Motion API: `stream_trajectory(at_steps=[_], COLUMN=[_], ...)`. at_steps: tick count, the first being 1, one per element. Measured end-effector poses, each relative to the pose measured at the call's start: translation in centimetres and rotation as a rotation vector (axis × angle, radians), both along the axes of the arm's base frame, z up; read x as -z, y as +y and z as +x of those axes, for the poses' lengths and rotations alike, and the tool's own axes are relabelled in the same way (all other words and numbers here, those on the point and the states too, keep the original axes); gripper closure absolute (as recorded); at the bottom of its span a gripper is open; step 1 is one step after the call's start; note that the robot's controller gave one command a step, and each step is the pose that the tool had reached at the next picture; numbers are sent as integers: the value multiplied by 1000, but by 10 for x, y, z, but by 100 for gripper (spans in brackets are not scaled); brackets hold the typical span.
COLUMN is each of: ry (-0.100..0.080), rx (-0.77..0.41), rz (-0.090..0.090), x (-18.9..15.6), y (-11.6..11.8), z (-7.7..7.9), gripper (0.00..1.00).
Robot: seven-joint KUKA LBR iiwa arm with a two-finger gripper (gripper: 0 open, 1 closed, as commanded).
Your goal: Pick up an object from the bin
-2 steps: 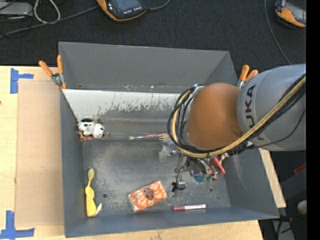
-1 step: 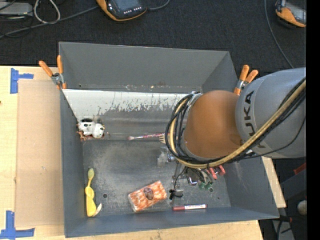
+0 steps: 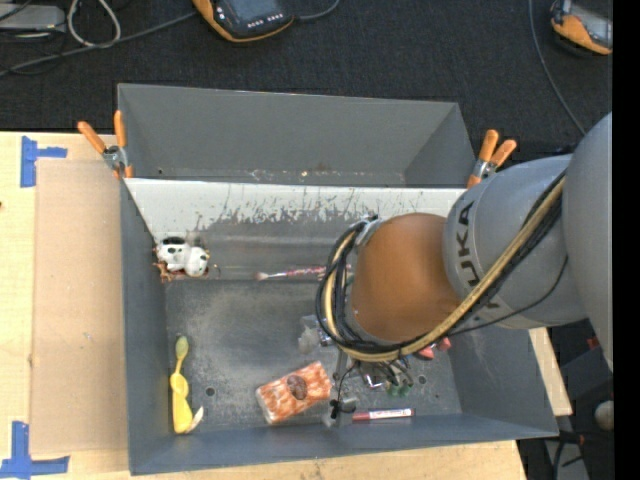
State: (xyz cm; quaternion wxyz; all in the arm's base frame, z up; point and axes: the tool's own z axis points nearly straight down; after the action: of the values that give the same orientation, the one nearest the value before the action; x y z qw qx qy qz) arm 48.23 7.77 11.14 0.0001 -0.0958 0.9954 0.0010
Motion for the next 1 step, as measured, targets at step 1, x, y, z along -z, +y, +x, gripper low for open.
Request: stream_trajectory(at_steps=[1], ry=[-18], rx=[-179], rz=[0], x=[40], y=[3], z=[6], gripper=[0])
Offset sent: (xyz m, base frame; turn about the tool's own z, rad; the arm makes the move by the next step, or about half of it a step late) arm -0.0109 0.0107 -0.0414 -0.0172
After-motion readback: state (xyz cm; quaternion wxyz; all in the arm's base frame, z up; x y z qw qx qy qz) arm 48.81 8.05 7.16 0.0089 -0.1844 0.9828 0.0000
